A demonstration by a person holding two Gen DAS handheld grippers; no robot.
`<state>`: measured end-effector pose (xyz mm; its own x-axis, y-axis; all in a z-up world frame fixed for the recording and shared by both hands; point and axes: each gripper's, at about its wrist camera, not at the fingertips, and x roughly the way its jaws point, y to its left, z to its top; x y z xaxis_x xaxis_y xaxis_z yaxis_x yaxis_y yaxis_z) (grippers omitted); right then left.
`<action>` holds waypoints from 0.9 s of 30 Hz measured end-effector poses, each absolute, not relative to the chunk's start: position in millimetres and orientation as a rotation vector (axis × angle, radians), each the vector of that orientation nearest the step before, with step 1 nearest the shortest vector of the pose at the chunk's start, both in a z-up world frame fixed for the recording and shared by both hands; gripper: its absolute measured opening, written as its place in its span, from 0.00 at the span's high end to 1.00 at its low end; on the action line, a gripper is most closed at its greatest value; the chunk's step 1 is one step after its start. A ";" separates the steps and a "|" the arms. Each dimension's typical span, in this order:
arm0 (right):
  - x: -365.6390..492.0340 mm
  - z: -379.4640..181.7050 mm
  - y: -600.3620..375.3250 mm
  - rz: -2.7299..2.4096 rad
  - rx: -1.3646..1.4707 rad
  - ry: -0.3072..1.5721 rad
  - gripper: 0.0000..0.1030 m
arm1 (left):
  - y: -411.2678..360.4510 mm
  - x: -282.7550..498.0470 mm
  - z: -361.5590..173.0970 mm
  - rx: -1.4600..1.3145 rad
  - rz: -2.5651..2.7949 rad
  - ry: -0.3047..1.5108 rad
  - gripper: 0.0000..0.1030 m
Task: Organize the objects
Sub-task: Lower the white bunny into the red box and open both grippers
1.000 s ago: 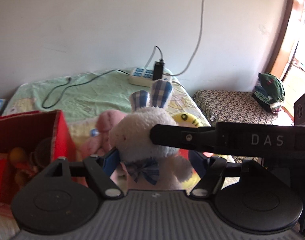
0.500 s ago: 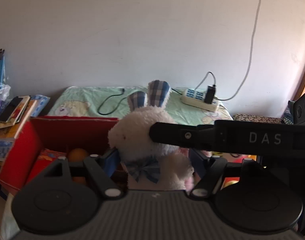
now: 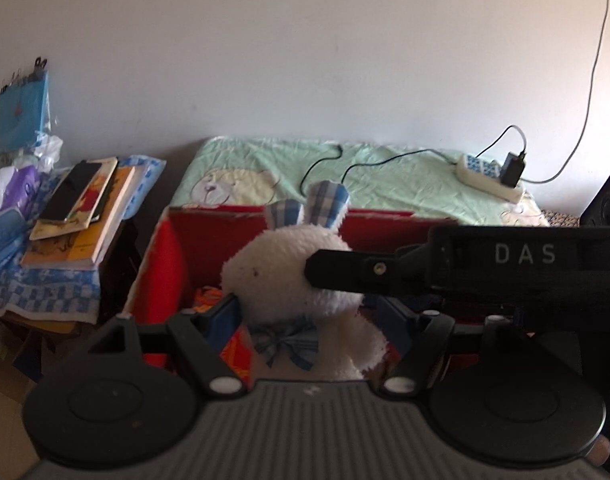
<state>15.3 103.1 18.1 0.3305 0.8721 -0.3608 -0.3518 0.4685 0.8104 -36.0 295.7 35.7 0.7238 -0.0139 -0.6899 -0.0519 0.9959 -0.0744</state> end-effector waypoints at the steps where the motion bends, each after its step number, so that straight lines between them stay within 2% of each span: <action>1: 17.5 13.1 108.2 0.879 0.710 0.919 0.56 | 301.3 -33.5 31.6 -0.088 0.021 0.773 0.27; 11: 40.7 -25.4 143.1 0.764 0.885 1.137 0.56 | 337.4 -19.3 8.3 -0.058 0.004 0.849 0.28; 22: 45.8 -32.8 164.0 0.727 0.815 1.237 0.55 | 348.5 -20.1 0.8 -0.018 0.016 0.861 0.27; 27: 49.3 -36.1 165.1 0.729 0.775 1.278 0.38 | 351.4 -22.1 -1.7 -0.023 0.014 0.865 0.25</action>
<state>49.3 165.1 -36.1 0.1453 0.8278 -0.5419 -0.0452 0.5527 0.8321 -22.1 351.4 -1.7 0.6484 0.0031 -0.7613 -0.0217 0.9997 -0.0144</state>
